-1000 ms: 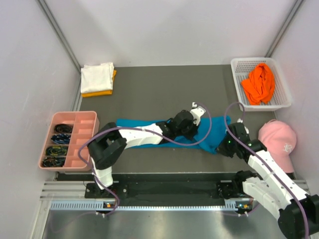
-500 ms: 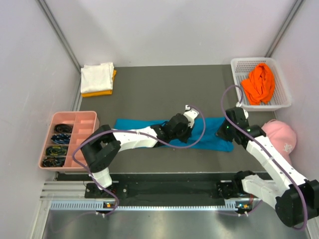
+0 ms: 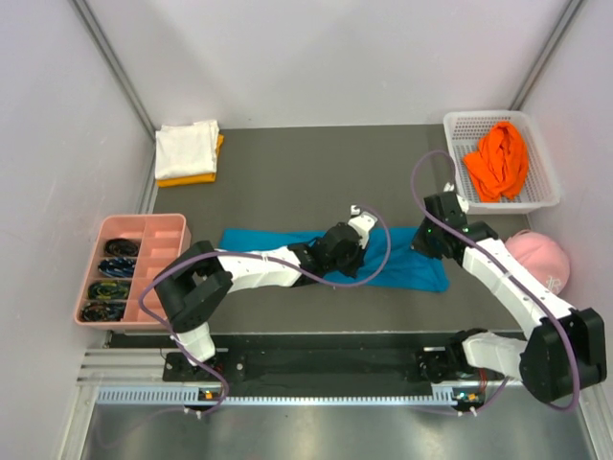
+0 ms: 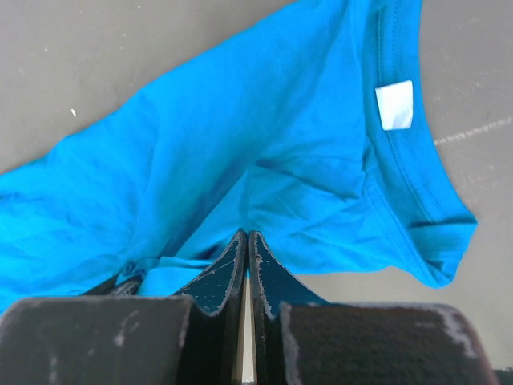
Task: Fold and stack the t-shirts
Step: Fold the other side of the tshirt into a rectangle
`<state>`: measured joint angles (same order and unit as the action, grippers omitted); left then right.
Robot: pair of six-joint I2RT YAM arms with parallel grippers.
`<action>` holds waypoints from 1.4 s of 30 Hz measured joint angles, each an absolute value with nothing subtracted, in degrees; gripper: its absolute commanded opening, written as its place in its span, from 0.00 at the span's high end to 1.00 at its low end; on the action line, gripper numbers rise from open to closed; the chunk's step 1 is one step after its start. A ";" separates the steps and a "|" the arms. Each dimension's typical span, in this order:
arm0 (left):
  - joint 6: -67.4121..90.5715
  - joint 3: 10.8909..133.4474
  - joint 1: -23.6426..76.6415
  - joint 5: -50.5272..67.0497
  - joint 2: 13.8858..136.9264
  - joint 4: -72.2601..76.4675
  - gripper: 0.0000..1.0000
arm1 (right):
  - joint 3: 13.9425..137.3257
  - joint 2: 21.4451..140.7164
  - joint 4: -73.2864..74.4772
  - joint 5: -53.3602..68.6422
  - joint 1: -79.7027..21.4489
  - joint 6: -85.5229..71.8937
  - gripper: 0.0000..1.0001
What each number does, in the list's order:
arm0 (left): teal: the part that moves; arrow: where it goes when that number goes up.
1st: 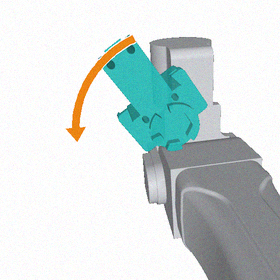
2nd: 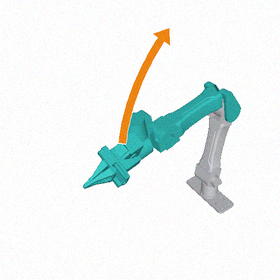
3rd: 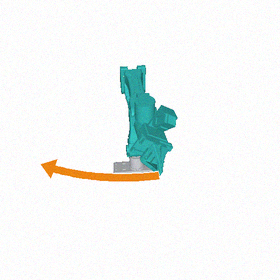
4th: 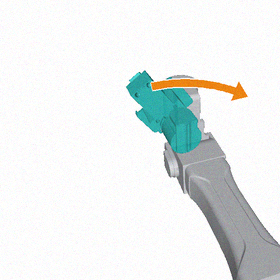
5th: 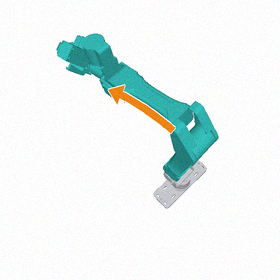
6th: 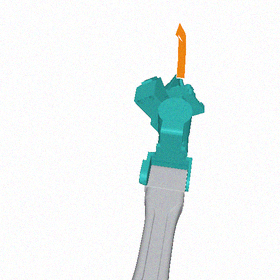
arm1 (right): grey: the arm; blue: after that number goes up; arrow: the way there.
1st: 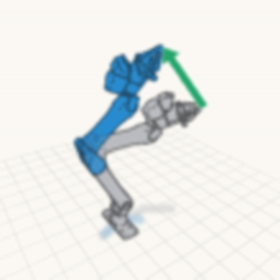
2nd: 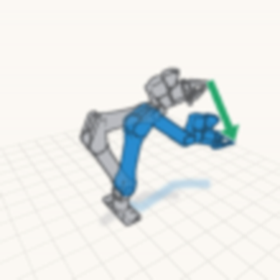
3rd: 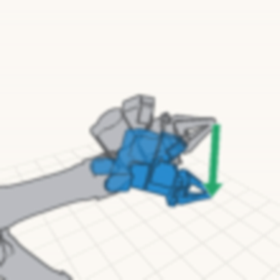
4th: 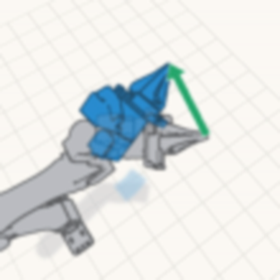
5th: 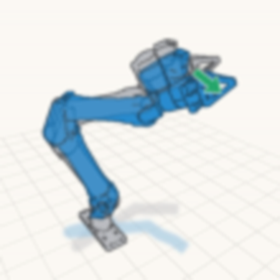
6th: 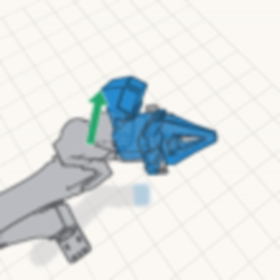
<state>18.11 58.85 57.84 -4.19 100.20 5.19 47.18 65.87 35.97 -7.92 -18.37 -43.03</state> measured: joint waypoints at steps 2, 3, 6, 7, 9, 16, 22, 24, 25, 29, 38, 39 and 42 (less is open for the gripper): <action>18.28 58.57 57.84 -4.51 100.20 5.39 1.00 | 47.81 67.24 35.68 -7.94 -18.37 -42.85 1.00; 18.35 58.43 57.84 -4.71 100.20 5.56 1.00 | 48.14 67.79 35.40 -7.97 -18.37 -42.65 1.00; 18.37 58.39 57.84 -5.58 100.20 5.96 1.00 | 49.39 69.30 34.74 -8.34 -18.37 -42.19 1.00; 18.37 58.39 57.84 -5.76 100.20 6.17 1.00 | 49.82 69.78 34.65 -8.54 -18.37 -42.04 1.00; 18.37 58.39 57.84 -6.02 100.25 6.52 0.99 | 50.68 70.61 34.26 -8.93 -18.37 -41.74 1.00; 18.55 59.31 57.84 -7.42 102.32 7.22 0.95 | 55.00 75.55 32.27 -9.10 -18.31 -40.42 1.00; 18.44 61.32 57.71 -9.02 104.57 7.33 0.58 | 57.58 81.17 30.87 -8.84 -17.82 -39.44 1.00; 18.24 62.06 57.52 -9.98 105.45 7.31 0.43 | 58.30 82.61 30.68 -8.71 -17.67 -39.07 1.00; 18.63 62.41 57.36 -10.70 105.89 7.27 0.33 | 58.65 83.29 30.44 -8.51 -17.54 -38.94 1.00; 18.90 62.70 56.47 -14.24 106.15 7.25 0.25 | 59.18 85.43 29.10 -7.79 -16.91 -38.48 1.00; 18.15 62.17 52.42 -23.59 102.52 5.41 0.25 | 59.37 88.44 27.97 -6.55 -15.57 -37.58 1.00; 17.91 61.80 51.94 -24.56 101.34 5.17 0.25 | 59.40 88.66 27.81 -6.48 -15.53 -37.52 1.00; 17.43 60.60 50.59 -27.38 97.34 4.73 0.25 | 59.96 89.65 27.46 -6.28 -15.44 -37.45 1.00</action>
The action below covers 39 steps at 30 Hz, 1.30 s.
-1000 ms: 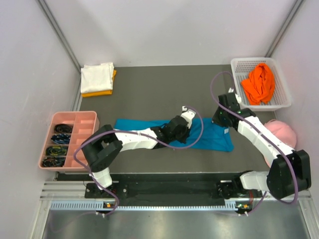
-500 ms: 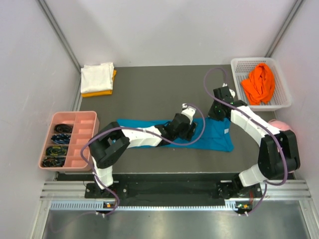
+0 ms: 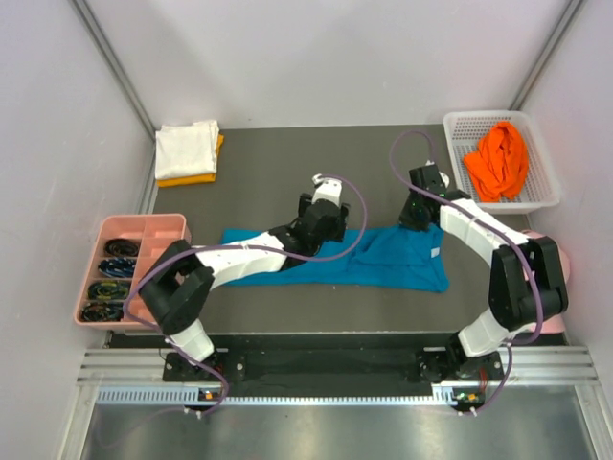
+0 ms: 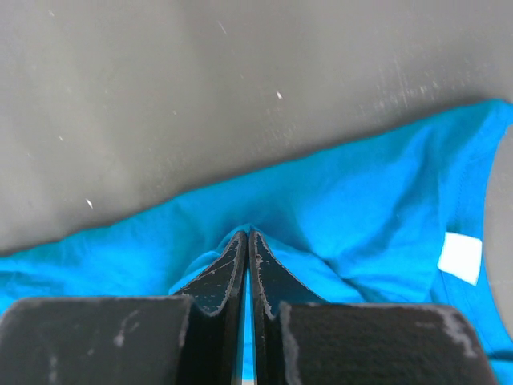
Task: Fold and stack the t-shirts
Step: Fold the other side of the tshirt into a rectangle
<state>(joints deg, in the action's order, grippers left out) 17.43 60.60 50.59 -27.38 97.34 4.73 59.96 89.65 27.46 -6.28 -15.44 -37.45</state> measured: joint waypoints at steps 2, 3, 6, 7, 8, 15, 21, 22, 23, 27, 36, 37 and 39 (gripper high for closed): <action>17.21 59.66 49.84 -28.97 95.02 4.60 0.25 | 60.47 90.39 27.05 -6.17 -15.44 -37.43 1.00; 17.17 59.07 49.54 -29.71 93.97 4.47 0.25 | 60.55 90.65 26.74 -6.20 -15.44 -37.43 1.00; 16.99 57.12 49.01 -31.11 91.64 4.03 0.25 | 61.54 92.18 26.26 -6.20 -15.22 -37.23 1.00; 16.99 56.69 48.99 -31.24 91.22 3.73 0.25 | 61.95 92.73 26.20 -6.22 -15.18 -37.19 1.00; 17.02 56.38 48.99 -31.35 90.98 3.46 0.25 | 62.33 93.19 26.17 -6.24 -15.11 -37.12 0.97; 18.00 53.21 48.99 -30.89 89.82 1.65 0.26 | 65.49 96.75 26.41 -7.33 -15.09 -36.62 0.51; 19.20 51.03 48.99 -29.50 87.96 1.32 0.27 | 64.58 93.06 28.71 -10.52 -14.94 -36.42 0.50; 19.40 50.76 48.99 -29.28 87.83 1.32 0.27 | 63.83 91.11 29.26 -11.00 -14.83 -36.42 0.50; 19.53 50.43 48.99 -28.93 87.72 1.34 0.27 | 62.83 88.82 29.50 -11.51 -14.76 -36.45 0.50; 20.03 49.28 49.01 -27.53 87.70 1.34 0.28 | 58.00 78.98 31.22 -13.21 -14.70 -36.60 0.51; 20.93 47.97 49.06 -25.12 87.70 1.69 0.28 | 45.80 68.20 34.54 -15.07 -14.72 -39.48 0.69; 20.93 47.86 49.06 -24.97 87.68 1.78 0.28 | 44.84 68.20 34.59 -15.14 -14.70 -39.88 0.69; 20.88 47.64 49.06 -24.86 87.61 1.80 0.28 | 43.44 68.23 34.94 -15.18 -14.68 -40.64 0.69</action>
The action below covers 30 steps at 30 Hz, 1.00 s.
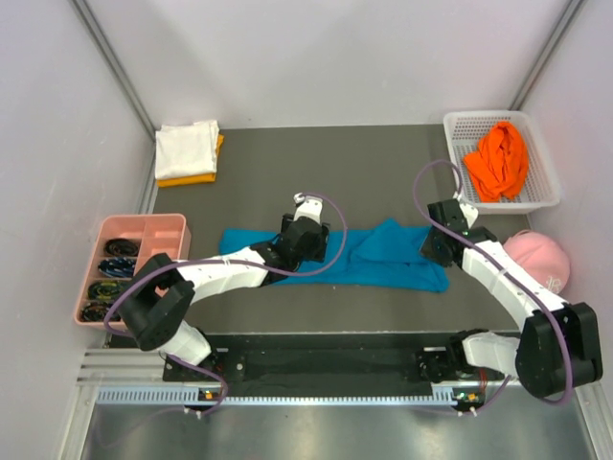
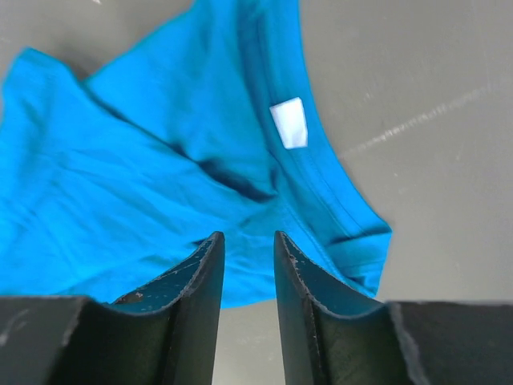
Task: Fold and stack the t-shirts
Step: Fold the other side of the tshirt into a rectangle
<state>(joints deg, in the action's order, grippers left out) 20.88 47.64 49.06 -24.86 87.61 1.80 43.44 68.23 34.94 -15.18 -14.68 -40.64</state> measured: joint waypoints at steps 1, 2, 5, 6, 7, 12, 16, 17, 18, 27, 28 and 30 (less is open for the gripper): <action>20.88 47.48 49.06 -24.84 87.59 1.78 0.28 | 43.00 68.27 34.96 -15.16 -14.52 -40.88 0.69; 20.88 47.42 49.06 -24.84 87.59 1.78 0.28 | 42.76 68.34 34.94 -15.18 -14.41 -41.10 0.69; 20.86 47.22 49.06 -24.84 87.55 1.76 0.28 | 42.70 68.93 34.44 -15.18 -13.56 -41.56 0.69; 20.86 47.13 49.06 -24.86 87.48 1.76 0.28 | 42.63 69.19 34.00 -15.16 -13.21 -41.63 0.69; 20.86 47.11 49.06 -24.86 87.37 1.76 0.28 | 42.48 69.38 33.63 -15.16 -12.91 -41.65 0.70; 20.86 47.03 49.06 -24.88 86.98 1.78 0.28 | 40.77 70.89 31.92 -14.44 -11.44 -41.60 0.70; 20.88 47.00 49.06 -24.88 86.98 1.78 0.28 | 40.10 72.27 31.20 -13.45 -11.03 -41.58 0.71; 20.88 47.00 49.06 -24.88 86.98 1.78 0.28 | 40.10 72.60 30.89 -13.37 -10.94 -41.56 0.71; 20.88 47.00 49.06 -24.88 86.98 1.78 0.28 | 40.10 72.93 30.59 -13.21 -10.90 -41.56 0.71; 20.86 47.00 49.06 -24.93 87.00 1.76 0.29 | 40.14 76.34 28.18 -12.08 -10.20 -40.95 0.66; 20.88 47.00 49.06 -24.93 87.00 1.76 0.29 | 40.16 76.53 28.08 -11.99 -10.07 -40.88 0.62; 20.88 47.00 49.06 -24.95 87.02 1.76 0.29 | 40.16 76.84 27.62 -11.66 -9.65 -40.49 0.59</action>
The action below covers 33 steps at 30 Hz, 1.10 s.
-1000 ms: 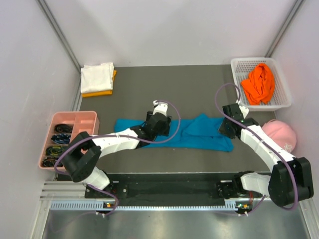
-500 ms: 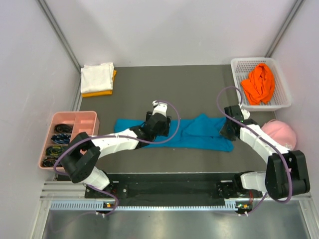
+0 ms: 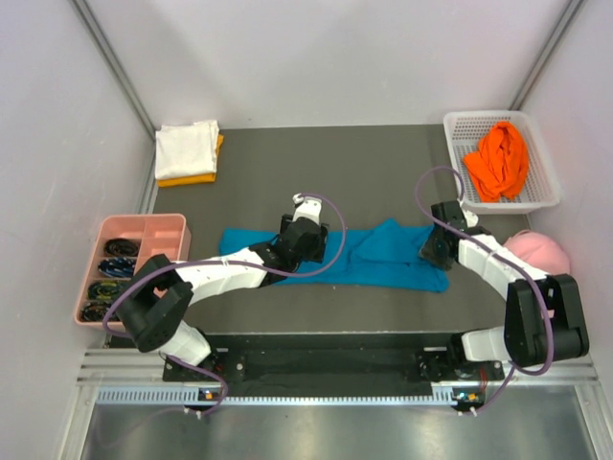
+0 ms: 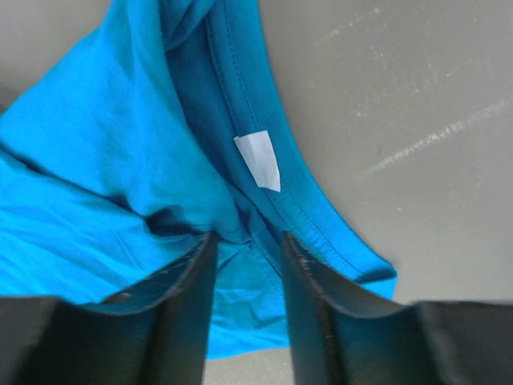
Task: Fold and stack the t-shirts
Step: Fold the other side of the tshirt into a rectangle
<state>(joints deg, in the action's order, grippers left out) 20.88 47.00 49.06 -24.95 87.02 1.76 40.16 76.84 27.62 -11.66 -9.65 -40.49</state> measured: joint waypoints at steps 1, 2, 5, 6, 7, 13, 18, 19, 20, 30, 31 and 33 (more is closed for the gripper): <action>20.88 47.03 49.06 -24.95 87.02 1.74 0.29 | 40.16 76.88 27.53 -11.66 -9.50 -40.51 0.57; 20.88 47.03 49.06 -24.95 87.05 1.74 0.29 | 40.16 76.93 27.33 -11.46 -9.21 -40.45 0.56; 20.88 47.18 49.06 -24.95 87.39 1.72 0.29 | 40.16 76.97 26.79 -11.27 -8.69 -40.03 0.57; 20.88 47.24 49.06 -24.97 87.48 1.72 0.29 | 40.16 76.99 26.55 -11.18 -8.56 -39.97 0.58; 20.86 47.46 49.06 -24.95 87.74 1.69 0.29 | 40.16 77.01 26.35 -11.11 -8.45 -39.92 0.59; 20.88 48.45 49.06 -24.93 88.55 1.65 0.29 | 40.18 78.50 24.73 -10.59 -8.32 -39.35 0.66; 20.88 48.64 49.06 -25.04 88.64 1.61 0.30 | 40.18 80.53 23.62 -9.72 -8.05 -38.92 0.81; 20.88 48.64 49.06 -25.12 88.64 1.45 0.29 | 40.25 80.71 23.27 -9.43 -8.05 -39.00 0.87; 20.88 48.64 49.06 -25.17 88.64 1.39 0.29 | 40.27 80.82 23.14 -9.30 -8.05 -38.89 0.90; 21.04 48.64 49.06 -25.10 88.64 1.19 0.30 | 40.60 80.53 23.40 -9.41 -8.05 -38.54 0.85; 21.06 48.64 49.06 -25.10 88.64 1.19 0.30 | 40.60 80.23 23.57 -9.63 -8.05 -38.50 0.79; 21.08 48.64 49.06 -25.06 88.64 1.19 0.30 | 40.62 79.59 23.83 -10.07 -8.05 -38.33 0.76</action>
<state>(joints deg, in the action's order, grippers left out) 21.08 48.64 49.06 -25.06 88.64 1.19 40.62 79.59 23.83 -10.07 -8.05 -38.33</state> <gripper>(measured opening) 0.699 0.171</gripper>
